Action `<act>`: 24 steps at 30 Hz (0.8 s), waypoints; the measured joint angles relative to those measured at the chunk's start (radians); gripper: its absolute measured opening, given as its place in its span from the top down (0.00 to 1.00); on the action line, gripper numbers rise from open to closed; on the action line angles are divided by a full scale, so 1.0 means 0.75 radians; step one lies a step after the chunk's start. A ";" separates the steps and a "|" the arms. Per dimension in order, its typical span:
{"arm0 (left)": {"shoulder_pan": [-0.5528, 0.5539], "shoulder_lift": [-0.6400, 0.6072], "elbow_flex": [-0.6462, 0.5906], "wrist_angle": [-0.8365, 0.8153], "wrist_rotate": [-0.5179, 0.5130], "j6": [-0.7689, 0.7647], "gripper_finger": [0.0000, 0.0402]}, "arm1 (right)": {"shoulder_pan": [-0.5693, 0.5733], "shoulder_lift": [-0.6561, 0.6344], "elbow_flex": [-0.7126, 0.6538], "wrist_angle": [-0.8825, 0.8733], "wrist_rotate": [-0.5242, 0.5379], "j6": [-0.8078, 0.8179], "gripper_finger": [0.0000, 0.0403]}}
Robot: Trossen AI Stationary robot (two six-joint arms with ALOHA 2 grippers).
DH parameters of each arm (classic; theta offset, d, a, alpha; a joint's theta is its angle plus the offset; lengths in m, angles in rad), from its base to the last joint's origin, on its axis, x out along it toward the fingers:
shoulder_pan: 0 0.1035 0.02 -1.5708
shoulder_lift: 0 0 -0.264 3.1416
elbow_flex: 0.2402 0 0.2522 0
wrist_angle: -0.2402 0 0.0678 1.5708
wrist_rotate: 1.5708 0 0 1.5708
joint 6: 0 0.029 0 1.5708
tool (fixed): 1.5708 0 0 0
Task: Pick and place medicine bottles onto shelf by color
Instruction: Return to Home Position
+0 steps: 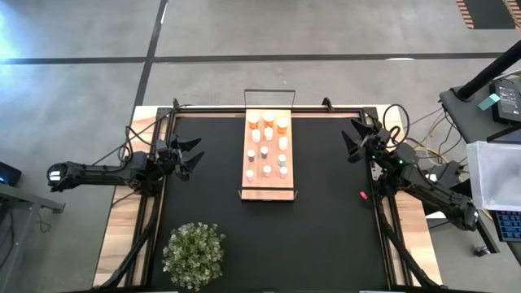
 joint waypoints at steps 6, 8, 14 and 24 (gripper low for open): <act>0.000 -0.047 0.000 0.001 0.000 0.001 0.27 | 0.000 0.000 0.000 0.000 0.000 0.000 0.18; 0.000 -0.079 0.000 -0.002 0.000 0.000 0.27 | 0.000 0.000 0.000 0.000 0.000 -0.001 0.18; 0.000 -0.187 -0.001 0.002 0.000 0.001 0.27 | 0.000 0.000 0.000 0.000 0.000 -0.001 0.18; 0.001 -0.257 -0.001 -0.002 0.000 0.000 0.27 | 0.000 0.000 0.000 0.000 0.000 -0.001 0.18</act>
